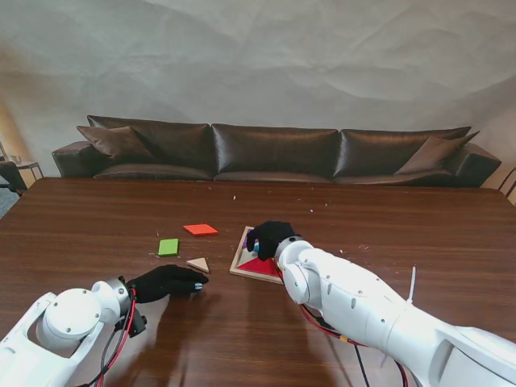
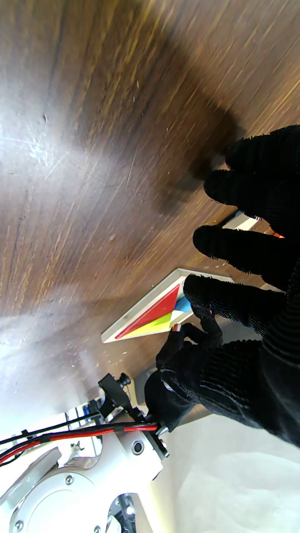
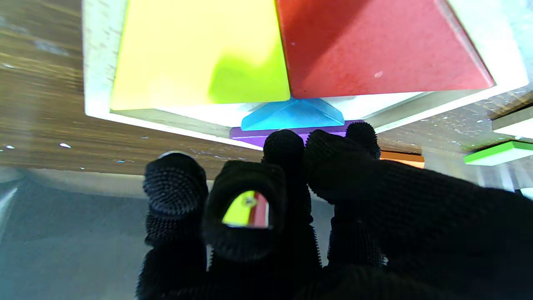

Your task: Assemble the tangram pieces into a square

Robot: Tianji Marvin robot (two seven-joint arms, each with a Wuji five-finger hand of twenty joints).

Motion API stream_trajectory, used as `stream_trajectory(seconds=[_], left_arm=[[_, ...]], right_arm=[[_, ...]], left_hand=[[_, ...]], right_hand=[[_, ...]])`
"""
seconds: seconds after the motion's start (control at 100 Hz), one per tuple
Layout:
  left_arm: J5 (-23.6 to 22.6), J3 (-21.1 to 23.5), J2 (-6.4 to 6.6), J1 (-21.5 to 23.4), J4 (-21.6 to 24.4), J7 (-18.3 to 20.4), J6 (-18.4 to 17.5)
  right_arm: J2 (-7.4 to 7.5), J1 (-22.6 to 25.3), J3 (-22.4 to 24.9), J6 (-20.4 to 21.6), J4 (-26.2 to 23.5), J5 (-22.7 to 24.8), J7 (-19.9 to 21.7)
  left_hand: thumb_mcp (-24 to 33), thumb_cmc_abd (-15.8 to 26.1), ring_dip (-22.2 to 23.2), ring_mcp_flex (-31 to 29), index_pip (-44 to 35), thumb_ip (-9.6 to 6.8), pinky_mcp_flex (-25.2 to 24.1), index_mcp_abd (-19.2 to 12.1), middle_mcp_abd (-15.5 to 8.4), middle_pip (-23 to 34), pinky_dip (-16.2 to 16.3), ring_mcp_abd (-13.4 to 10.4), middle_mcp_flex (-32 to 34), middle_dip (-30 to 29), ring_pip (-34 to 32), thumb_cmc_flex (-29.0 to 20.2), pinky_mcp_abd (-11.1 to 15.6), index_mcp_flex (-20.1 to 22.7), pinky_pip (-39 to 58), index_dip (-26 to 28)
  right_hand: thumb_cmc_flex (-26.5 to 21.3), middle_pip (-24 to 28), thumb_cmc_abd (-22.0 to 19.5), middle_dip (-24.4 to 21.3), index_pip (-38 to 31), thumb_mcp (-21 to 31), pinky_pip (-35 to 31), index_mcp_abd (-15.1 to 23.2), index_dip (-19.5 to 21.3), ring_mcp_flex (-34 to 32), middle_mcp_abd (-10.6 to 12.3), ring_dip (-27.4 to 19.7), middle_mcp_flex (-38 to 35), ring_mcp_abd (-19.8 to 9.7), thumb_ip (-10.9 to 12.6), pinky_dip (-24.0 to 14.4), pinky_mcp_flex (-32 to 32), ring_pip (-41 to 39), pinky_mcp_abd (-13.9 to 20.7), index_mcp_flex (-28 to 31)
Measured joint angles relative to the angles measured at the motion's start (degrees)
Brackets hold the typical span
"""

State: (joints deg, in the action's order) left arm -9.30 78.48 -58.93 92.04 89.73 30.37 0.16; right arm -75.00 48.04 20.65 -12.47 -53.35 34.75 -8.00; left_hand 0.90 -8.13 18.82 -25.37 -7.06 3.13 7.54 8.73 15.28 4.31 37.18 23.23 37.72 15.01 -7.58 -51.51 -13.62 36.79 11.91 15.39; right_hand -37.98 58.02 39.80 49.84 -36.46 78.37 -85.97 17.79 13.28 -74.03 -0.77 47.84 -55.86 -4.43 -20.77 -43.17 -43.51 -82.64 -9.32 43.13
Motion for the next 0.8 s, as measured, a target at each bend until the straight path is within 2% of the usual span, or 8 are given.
stream_trajectory(seconds=[0.21, 0.38, 0.55, 0.8], left_arm=[[-0.34, 0.12, 0.12, -0.34, 0.06, 0.59, 0.05], [-0.47, 0.13, 0.23, -0.74, 0.09, 1.02, 0.07], [-0.48, 0.13, 0.27, -1.21, 0.09, 1.08, 0.06], [-0.46, 0.09, 0.31, -1.82, -0.04, 1.21, -0.36]], right_arm=[[-0.51, -0.1, -0.26, 0.67, 0.54, -0.45, -0.31], [-0.76, -0.39, -1.16, 1.52, 1.33, -0.36, -0.41], [-1.35, -0.98, -2.58, 1.8, 3.1, -0.1, -0.68], [-2.34, -2.26, -3.86, 1.59, 5.41, 0.15, -0.93]], left_hand=[[0.0, 0.0, 0.0, 0.0, 0.0, 0.0, 0.54, 0.0, 0.0, 0.0, 0.02, 0.19, 0.0, 0.0, 0.0, 0.0, -2.39, 0.0, 0.63, 0.0], [0.0, 0.0, 0.0, 0.0, 0.0, 0.0, 0.84, 0.0, 0.0, 0.0, -0.64, 0.54, 0.0, 0.0, 0.0, 0.0, -5.52, 0.0, 0.94, 0.0], [0.0, 0.0, 0.0, 0.0, 0.0, 0.0, 0.96, 0.0, 0.01, 0.0, -0.71, 0.55, 0.0, 0.0, 0.0, 0.0, -5.72, 0.0, 0.94, 0.0], [0.0, 0.0, 0.0, 0.0, 0.0, 0.0, 0.96, 0.0, 0.01, 0.0, -0.74, 0.55, 0.01, 0.0, 0.0, 0.0, -5.73, 0.0, 0.94, 0.0]], right_hand=[[0.0, 0.0, 0.0, 0.0, 0.01, 0.0, 0.0, 1.15, 0.0, 0.0, 0.01, 0.01, 0.0, 0.0, 0.0, 0.0, 0.0, 0.0, 0.0, 0.0], [0.0, -0.05, 0.0, 0.0, 0.01, 0.0, 0.0, 1.32, 0.0, 0.0, 0.05, 0.01, 0.0, 0.39, 0.0, 0.0, 0.0, 0.0, 0.0, 0.0], [0.0, -0.11, 0.0, 0.0, 0.55, 0.0, 0.0, 1.33, 0.08, 0.0, 0.06, 0.01, 0.0, 0.4, 0.0, 0.0, 0.0, 0.0, 0.01, -0.03], [0.0, -0.12, 0.0, 0.0, -0.2, 0.0, 0.0, 4.57, 0.57, 0.0, 0.07, 0.01, 0.07, 0.4, 0.0, 0.0, 0.0, 0.0, 0.01, -0.18]])
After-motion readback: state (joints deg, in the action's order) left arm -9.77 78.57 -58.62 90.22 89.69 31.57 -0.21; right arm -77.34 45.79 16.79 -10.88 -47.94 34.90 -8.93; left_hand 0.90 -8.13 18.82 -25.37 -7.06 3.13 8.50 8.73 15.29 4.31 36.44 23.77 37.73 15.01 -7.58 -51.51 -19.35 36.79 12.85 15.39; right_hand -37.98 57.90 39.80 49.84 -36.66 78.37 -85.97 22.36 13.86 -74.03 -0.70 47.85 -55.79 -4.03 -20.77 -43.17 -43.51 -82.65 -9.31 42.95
